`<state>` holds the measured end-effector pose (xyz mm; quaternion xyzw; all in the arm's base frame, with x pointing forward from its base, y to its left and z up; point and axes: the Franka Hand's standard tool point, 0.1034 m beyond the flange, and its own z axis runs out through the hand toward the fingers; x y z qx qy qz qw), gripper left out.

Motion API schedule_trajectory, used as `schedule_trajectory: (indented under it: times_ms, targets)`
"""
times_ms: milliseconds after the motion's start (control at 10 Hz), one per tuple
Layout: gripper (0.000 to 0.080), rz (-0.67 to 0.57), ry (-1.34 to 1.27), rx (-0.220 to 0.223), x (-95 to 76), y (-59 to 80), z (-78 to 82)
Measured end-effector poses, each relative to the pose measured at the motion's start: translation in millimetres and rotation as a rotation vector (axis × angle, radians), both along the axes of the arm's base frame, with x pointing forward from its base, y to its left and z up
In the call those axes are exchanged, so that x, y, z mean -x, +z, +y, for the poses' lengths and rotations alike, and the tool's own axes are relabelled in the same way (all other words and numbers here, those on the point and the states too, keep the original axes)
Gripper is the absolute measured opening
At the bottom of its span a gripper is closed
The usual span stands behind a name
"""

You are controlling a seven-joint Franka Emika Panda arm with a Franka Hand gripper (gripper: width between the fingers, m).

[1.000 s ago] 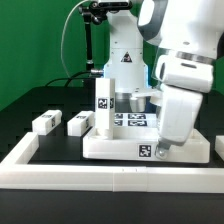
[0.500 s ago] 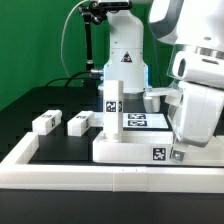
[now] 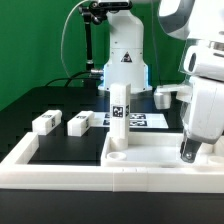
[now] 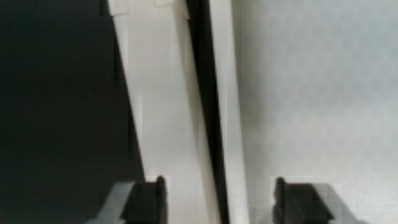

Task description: Assemble desk

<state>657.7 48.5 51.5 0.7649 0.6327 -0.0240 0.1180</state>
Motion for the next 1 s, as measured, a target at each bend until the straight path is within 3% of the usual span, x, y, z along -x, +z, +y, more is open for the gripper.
schedule_trajectory:
  times_ms: [100,200,600,700,1000]
  targets:
    - [0.0487,-0.003,-0.005,-0.002,0.7,5.3,-3.2]
    - [0.0595,-0.003,-0.01,-0.001,2.0,10.5,-9.5]
    - [0.0647,0.042,-0.006,0.033,1.7,44.3,-61.6]
    - [0.0649,0.029,-0.013,0.042,-9.3,62.4,-75.7]
    - [0.0649,0.013,-0.049,0.038,-9.9,62.7,-79.1]
